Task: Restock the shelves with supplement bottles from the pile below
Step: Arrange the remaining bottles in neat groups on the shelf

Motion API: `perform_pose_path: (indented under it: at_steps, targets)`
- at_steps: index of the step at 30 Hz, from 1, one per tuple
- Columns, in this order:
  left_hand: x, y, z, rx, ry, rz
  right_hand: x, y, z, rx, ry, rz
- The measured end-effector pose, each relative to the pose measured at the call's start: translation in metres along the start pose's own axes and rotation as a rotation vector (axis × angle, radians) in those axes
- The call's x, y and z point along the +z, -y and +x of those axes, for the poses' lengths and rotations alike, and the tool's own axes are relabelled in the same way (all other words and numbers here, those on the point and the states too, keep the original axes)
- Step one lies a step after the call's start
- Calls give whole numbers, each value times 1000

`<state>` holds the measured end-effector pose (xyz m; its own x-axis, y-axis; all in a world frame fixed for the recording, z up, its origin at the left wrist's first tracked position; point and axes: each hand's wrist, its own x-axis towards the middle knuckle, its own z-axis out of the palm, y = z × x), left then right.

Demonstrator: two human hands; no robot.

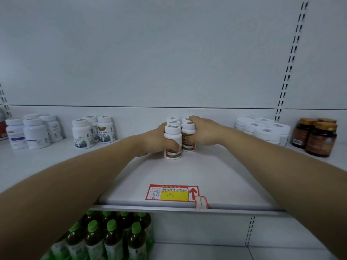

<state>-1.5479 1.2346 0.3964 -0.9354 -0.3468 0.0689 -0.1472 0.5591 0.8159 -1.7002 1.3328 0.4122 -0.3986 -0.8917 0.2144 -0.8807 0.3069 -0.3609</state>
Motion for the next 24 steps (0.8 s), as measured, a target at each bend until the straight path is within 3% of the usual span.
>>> perform_pose_path:
  at_steps: [4,7,18,24]
  targets:
    - [-6,-3,-3,-45,-141,76,-6,3,0,-31,-16,-57]
    - [-10,-7,-5,12,-196,314,-10,3,-2,-60,-29,-99]
    - [-15,-15,-7,40,-169,585,-5,3,-3,-113,-18,-176]
    - [-14,-12,-14,66,-236,652,-4,4,-5,-103,0,-216]
